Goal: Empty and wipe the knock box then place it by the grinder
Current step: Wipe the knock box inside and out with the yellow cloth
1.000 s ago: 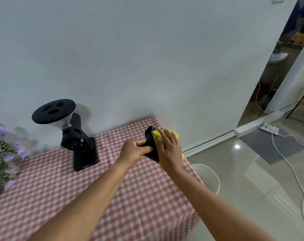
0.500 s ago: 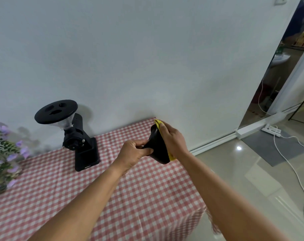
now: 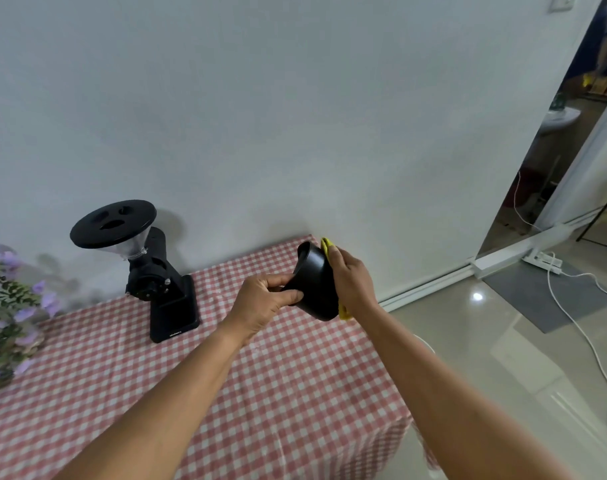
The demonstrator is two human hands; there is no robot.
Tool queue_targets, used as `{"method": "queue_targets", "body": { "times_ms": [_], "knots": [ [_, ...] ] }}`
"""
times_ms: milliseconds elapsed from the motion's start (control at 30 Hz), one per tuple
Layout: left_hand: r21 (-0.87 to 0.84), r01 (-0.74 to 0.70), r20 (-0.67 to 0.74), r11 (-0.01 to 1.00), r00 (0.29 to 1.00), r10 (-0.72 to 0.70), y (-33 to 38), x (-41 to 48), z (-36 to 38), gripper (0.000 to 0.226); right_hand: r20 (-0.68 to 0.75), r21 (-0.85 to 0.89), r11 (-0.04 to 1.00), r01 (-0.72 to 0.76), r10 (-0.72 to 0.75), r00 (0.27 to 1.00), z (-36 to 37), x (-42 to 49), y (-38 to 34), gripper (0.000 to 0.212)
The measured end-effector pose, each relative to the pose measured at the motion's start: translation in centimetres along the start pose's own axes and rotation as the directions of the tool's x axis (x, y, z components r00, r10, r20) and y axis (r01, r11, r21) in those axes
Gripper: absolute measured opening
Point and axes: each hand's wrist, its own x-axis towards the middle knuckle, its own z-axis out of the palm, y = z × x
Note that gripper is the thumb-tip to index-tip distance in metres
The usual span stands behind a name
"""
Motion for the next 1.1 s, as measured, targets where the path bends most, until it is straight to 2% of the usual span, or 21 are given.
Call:
{"method": "queue_targets", "body": {
  "times_ms": [100,233,300,367,500,600,667,733,767,867,933,1033,1100],
  "knots": [
    [-0.010,0.013,0.018,1.000,1.000,-0.013,-0.1,-0.2,0.0,0.033,-0.048,0.059,0.998,-0.017,0.020,0.999,0.3,-0.3,0.2,0.040],
    [-0.034,0.069,0.117,0.997,0.991,-0.064,0.9,0.7,-0.7,0.034,-0.124,-0.007,0.987,0.158,-0.158,0.980,1.1,-1.3,1.0,0.040],
    [-0.032,0.117,0.096,0.993,0.989,-0.113,1.9,1.1,-0.9,0.037,-0.112,-0.068,0.964,0.256,-0.263,0.958,1.9,-1.7,1.7,0.042],
    [-0.012,0.150,0.058,0.989,0.987,-0.149,2.3,1.4,-0.7,0.040,-0.085,-0.110,0.954,0.279,-0.288,0.954,2.6,-2.6,2.0,0.049],
    [-0.029,0.150,0.002,0.988,0.989,-0.150,2.1,1.3,-0.4,0.022,-0.053,-0.185,0.929,0.320,-0.335,0.941,2.9,-4.1,2.2,0.052],
    [-0.003,0.105,-0.001,0.994,0.994,-0.105,1.7,0.5,0.2,0.018,-0.095,-0.093,0.959,0.268,-0.277,0.956,3.2,-3.0,2.3,0.046],
    [0.010,0.062,0.018,0.998,0.998,-0.062,1.3,0.1,0.8,0.017,-0.128,0.030,0.992,0.119,-0.114,0.985,2.9,-1.4,2.0,0.043],
    [-0.003,0.040,0.010,0.999,0.999,-0.040,1.1,-0.2,1.2,0.018,-0.101,0.085,0.996,-0.013,0.022,0.995,2.4,-0.7,1.3,0.043],
    [-0.021,0.041,-0.004,0.999,0.999,-0.041,1.1,-0.3,1.3,0.017,-0.095,0.053,0.999,-0.004,0.009,0.995,2.2,-0.8,1.0,0.043],
    [-0.091,0.050,-0.042,0.995,0.998,-0.054,1.6,-0.4,1.1,0.012,-0.056,-0.133,0.958,0.254,-0.263,0.963,2.4,-3.0,0.5,0.047],
    [-0.106,0.038,-0.038,0.994,0.998,-0.042,2.0,-0.4,0.7,0.014,-0.026,-0.166,0.923,0.348,-0.357,0.934,2.6,-3.7,0.9,0.057],
    [-0.123,0.044,-0.033,0.991,0.998,-0.049,2.2,-0.3,0.4,0.015,-0.027,-0.082,0.943,0.322,-0.325,0.945,1.8,-2.3,1.3,0.046],
    [-0.146,0.050,-0.039,0.988,0.998,-0.056,2.1,-0.3,0.5,0.015,-0.011,0.000,0.978,0.210,-0.210,0.978,1.1,-1.3,0.8,0.040]
  ]
}}
